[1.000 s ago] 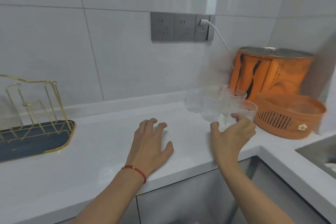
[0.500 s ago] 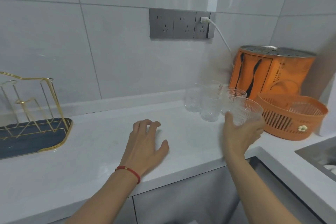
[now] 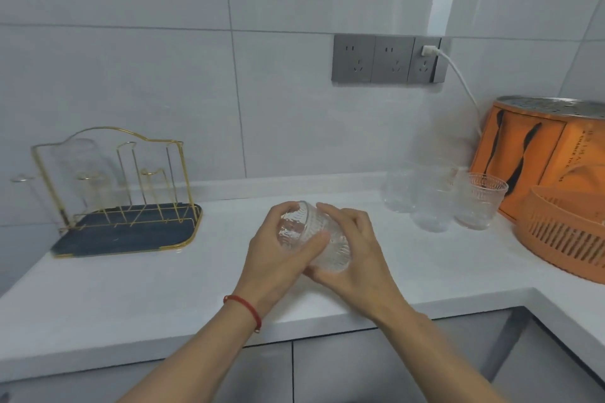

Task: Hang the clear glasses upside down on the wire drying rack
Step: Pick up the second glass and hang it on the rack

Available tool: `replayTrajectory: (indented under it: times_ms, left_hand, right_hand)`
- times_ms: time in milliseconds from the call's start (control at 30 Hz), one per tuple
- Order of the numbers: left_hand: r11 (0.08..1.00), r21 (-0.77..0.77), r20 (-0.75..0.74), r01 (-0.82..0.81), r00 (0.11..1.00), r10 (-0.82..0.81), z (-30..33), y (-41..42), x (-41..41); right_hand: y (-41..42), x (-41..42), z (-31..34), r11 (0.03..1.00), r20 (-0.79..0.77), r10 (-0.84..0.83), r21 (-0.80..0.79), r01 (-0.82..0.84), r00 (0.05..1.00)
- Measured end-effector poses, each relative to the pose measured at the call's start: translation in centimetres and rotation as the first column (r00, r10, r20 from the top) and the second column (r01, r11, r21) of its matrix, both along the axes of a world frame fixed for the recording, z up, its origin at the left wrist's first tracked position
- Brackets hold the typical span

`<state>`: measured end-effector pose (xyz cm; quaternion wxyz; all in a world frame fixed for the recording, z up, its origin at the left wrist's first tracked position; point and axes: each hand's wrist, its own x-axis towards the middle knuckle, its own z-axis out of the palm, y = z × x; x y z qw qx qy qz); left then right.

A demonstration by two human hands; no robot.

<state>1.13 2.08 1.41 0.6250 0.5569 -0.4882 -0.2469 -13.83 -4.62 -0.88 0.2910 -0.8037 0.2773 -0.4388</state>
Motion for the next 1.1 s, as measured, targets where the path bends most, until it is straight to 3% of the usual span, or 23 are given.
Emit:
replayTrajectory:
  times_ms: [67, 133, 200, 300, 367, 400, 433, 500, 533, 867, 1100]
  left_hand:
    - [1.0, -0.01, -0.118, -0.011, 0.993, 0.01, 0.4, 1.3, 1.7]
    - [1.0, 0.002, -0.18, -0.02, 0.983, 0.02, 0.9, 2.7, 3.5]
    - [1.0, 0.014, -0.183, 0.001, 0.983, 0.002, 1.2, 3.9, 5.3]
    - [0.999, 0.039, -0.116, -0.015, 0.993, 0.02, 1.2, 5.2, 9.2]
    - [0.975, 0.07, 0.087, -0.213, 0.975, 0.207, 0.6, 6.0, 12.7]
    - [0.924, 0.094, 0.267, -0.37, 0.904, 0.335, 0.0, 6.3, 14.3]
    - [0.844, 0.108, 0.482, -0.525, 0.77, 0.417, -0.7, 6.8, 16.0]
    - [0.714, 0.109, 0.764, -0.691, 0.518, 0.385, -2.3, 7.6, 18.3]
    - [0.69, 0.115, 0.814, -0.715, 0.465, 0.347, -3.0, 7.7, 18.8]
    - [0.697, 0.197, 0.863, -0.689, 0.459, 0.21, -4.7, 6.9, 19.7]
    - [0.686, 0.213, 0.85, -0.696, 0.478, 0.221, -4.4, 6.8, 19.6]
  right_hand:
    - [0.4, 1.2, 0.6, 0.956, 0.063, 0.123, 0.259, -0.135, 0.99]
    - [0.7, 2.6, 1.2, 0.817, 0.169, 0.229, 0.502, -0.283, 0.959]
    - [1.0, 4.5, 2.0, 0.767, 0.233, 0.243, 0.548, -0.333, 0.942]
    - [1.6, 7.2, 3.7, 0.821, 0.275, 0.199, 0.478, -0.313, 0.941]
    - [1.4, 8.8, 5.7, 0.895, 0.261, 0.126, 0.387, -0.224, 0.957]
    - [1.1, 9.4, 6.9, 0.926, 0.258, 0.08, 0.337, -0.167, 0.963]
    - [0.8, 10.2, 8.3, 0.948, 0.269, 0.045, 0.292, -0.127, 0.962]
    - [0.3, 12.3, 11.5, 0.978, 0.291, 0.017, 0.196, -0.077, 0.956]
    - [-0.2, 13.6, 12.9, 0.987, 0.285, 0.022, 0.144, -0.066, 0.958]
    - [-2.5, 28.7, 21.4, 0.999, 0.075, 0.026, -0.046, -0.023, 0.997]
    - [-4.7, 36.4, 21.1, 0.998, -0.279, 0.051, -0.006, -0.055, 0.959]
